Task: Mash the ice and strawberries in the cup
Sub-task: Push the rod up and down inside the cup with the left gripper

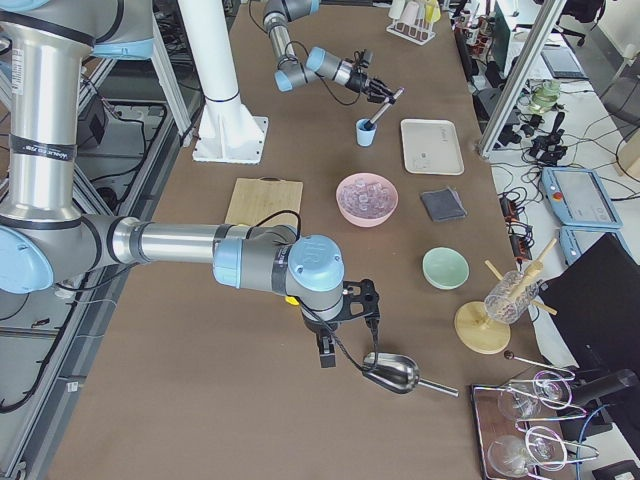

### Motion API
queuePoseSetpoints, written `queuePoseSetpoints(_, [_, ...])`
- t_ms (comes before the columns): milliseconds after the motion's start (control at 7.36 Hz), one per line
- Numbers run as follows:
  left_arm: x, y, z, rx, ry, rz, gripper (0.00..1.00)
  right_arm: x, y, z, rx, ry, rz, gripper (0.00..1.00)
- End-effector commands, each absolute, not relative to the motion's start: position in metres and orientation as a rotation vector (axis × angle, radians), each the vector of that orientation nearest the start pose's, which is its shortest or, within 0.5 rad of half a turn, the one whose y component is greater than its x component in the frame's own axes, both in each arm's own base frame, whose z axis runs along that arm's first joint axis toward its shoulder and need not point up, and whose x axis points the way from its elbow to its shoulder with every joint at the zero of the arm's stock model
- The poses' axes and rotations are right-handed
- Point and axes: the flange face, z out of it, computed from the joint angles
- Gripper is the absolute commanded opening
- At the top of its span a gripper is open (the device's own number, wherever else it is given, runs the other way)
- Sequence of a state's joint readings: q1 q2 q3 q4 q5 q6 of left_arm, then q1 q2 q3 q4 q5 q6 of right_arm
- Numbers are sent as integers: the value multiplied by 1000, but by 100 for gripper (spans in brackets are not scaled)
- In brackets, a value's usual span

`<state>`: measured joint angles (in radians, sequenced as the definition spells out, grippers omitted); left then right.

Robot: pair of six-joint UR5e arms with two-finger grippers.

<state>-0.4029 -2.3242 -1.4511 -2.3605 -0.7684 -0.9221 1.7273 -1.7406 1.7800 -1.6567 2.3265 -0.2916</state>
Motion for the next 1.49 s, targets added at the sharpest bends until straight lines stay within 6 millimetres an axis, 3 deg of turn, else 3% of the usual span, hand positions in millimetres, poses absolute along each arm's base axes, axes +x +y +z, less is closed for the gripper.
queuePoseSetpoints(0, [508, -467, 113, 1326, 788, -328, 26, 130, -402, 640, 130, -748, -111, 100])
queuePoseSetpoints(136, [509, -469, 111, 1322, 791, -330, 26, 129, -403, 640, 130, -746, -112, 100])
queuePoseSetpoints(544, [556, -459, 149, 1240, 808, -338, 26, 130, -403, 641, 127, -739, -112, 100])
queuePoseSetpoints(815, [569, -449, 169, 1231, 819, -334, 26, 131, -404, 644, 123, -732, -111, 100])
queuePoseSetpoints(1087, [567, -447, 159, 1235, 840, -333, 26, 130, -403, 645, 120, -733, -110, 100])
queuePoseSetpoints(1223, [546, -451, 139, 1247, 876, -337, 25, 130, -403, 645, 120, -733, -110, 100])
queuePoseSetpoints(1359, [518, -468, 121, 1218, 946, -286, 25, 130, -401, 645, 118, -733, -109, 100])
